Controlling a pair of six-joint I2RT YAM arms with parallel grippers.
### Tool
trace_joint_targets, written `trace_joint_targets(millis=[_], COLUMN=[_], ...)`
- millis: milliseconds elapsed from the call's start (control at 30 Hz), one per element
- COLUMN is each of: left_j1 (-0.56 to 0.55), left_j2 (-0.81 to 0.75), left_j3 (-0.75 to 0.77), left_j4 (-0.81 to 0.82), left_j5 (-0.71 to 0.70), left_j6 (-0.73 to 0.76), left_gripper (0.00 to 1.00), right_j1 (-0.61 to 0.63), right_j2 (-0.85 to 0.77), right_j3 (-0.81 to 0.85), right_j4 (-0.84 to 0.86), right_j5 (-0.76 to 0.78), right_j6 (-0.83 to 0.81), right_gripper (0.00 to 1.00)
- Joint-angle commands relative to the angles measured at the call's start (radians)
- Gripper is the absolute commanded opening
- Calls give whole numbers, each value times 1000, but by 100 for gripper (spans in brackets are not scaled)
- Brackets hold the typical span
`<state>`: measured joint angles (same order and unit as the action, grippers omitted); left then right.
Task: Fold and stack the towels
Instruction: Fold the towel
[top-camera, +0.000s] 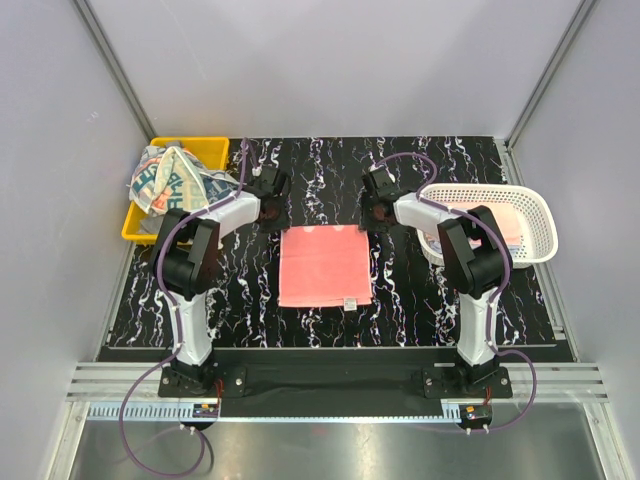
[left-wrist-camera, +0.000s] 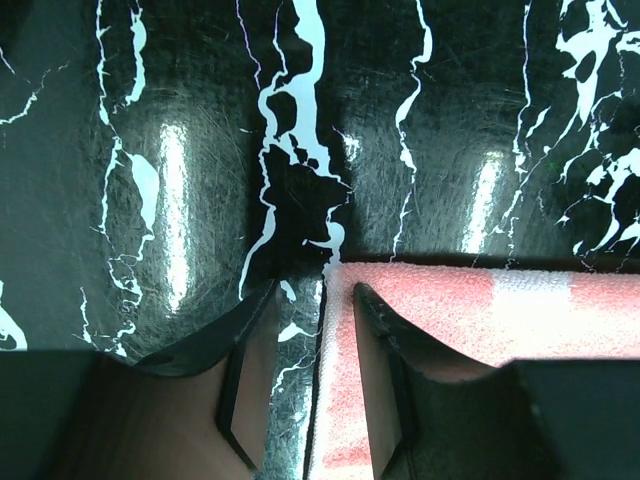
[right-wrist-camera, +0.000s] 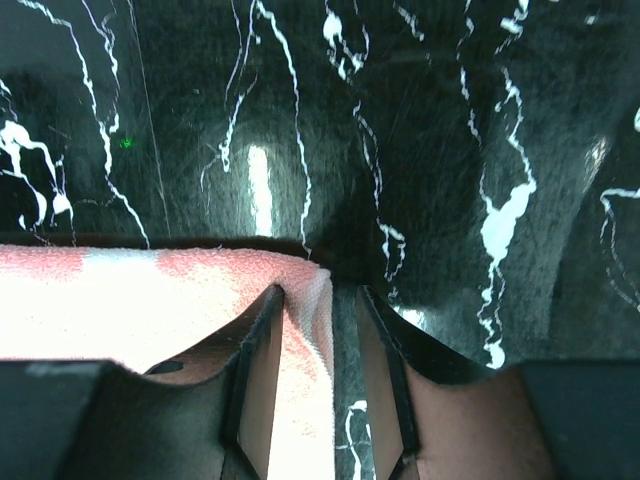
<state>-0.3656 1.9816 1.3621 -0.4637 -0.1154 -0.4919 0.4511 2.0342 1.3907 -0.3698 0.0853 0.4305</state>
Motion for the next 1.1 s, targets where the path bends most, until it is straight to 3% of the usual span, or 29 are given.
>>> trace_joint_targets(millis=[0,700,933,1067], left_j1=[1,2,13,22], left_j2=[14,11,20,3], left_j3=[17,-17,-35,-72], left_j4=[27,112,146,201], left_j5=[-32,69,109,140], left_j6=[26,12,-4,-17], left_gripper=[40,40,34,26], right_j1=[-20,-35,-37,-35], right_j2=[-20,-12,-5,-8], right_j3=[-30,-48,-47,-47], right_j4=[45,137,140,141], right_j5=[4,-84,-84,-84], right_j6=[-33,-52,-55,-61], right_gripper=[42,32,24,17])
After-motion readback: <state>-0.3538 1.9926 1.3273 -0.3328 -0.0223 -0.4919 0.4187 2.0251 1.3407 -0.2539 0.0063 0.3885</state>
